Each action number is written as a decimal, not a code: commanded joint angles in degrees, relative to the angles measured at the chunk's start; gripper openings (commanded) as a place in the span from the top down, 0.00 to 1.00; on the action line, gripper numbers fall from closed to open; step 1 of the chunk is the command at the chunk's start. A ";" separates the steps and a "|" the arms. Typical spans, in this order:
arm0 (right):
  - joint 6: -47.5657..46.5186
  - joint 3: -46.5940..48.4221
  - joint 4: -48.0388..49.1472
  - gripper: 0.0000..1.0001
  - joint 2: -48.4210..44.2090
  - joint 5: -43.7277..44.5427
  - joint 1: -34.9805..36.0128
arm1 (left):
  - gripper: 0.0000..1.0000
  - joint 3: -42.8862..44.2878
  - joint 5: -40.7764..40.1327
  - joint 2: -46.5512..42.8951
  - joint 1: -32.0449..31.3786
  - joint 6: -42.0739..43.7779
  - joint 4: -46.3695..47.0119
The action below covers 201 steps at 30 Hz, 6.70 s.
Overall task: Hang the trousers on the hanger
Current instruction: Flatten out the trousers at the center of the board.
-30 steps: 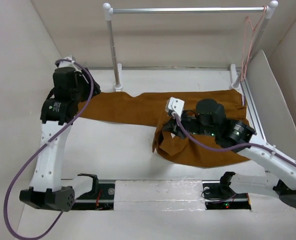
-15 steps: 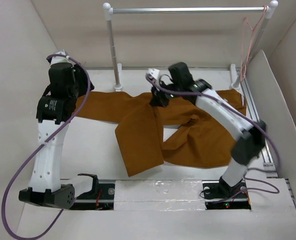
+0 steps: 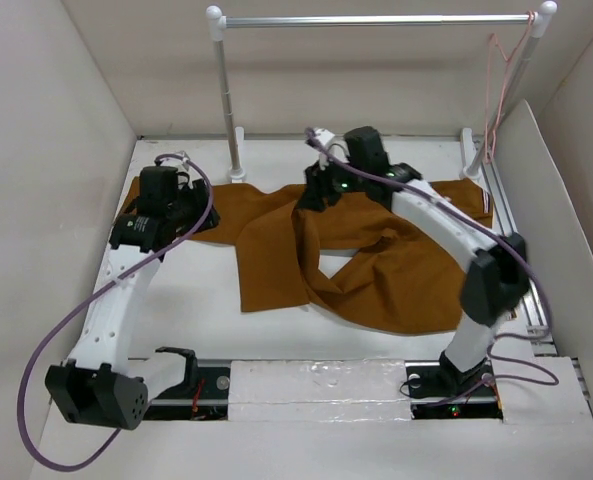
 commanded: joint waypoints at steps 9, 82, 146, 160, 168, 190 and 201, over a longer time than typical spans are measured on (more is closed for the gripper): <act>1.55 -31.02 3.76 0.99 -38.66 10.07 -7.08 | 0.69 5.93 -27.35 13.32 -37.62 -3.41 4.12; -6.27 -50.45 -16.99 0.53 -61.18 5.14 -13.59 | 1.00 24.03 -75.08 -30.63 -44.26 -60.28 -28.31; 20.88 -62.14 -16.23 0.39 -43.25 27.83 -90.23 | 0.37 -11.84 -15.05 -7.26 -38.99 -14.76 20.91; 18.69 -60.57 -3.29 0.61 -32.88 25.37 -87.51 | 0.38 -13.86 -19.61 -2.78 -38.99 -15.02 21.61; 16.50 -56.79 -0.29 0.94 -26.91 24.39 -86.28 | 0.40 -13.86 -16.64 6.10 -38.46 -15.28 25.56; 18.16 -53.16 -3.66 1.00 -40.25 28.98 -84.79 | 0.43 -20.88 -10.57 2.07 -6.06 -24.33 12.66; 26.60 -62.06 5.94 1.00 -43.87 20.35 -81.62 | 0.44 -26.52 -7.59 1.69 10.32 -34.08 3.24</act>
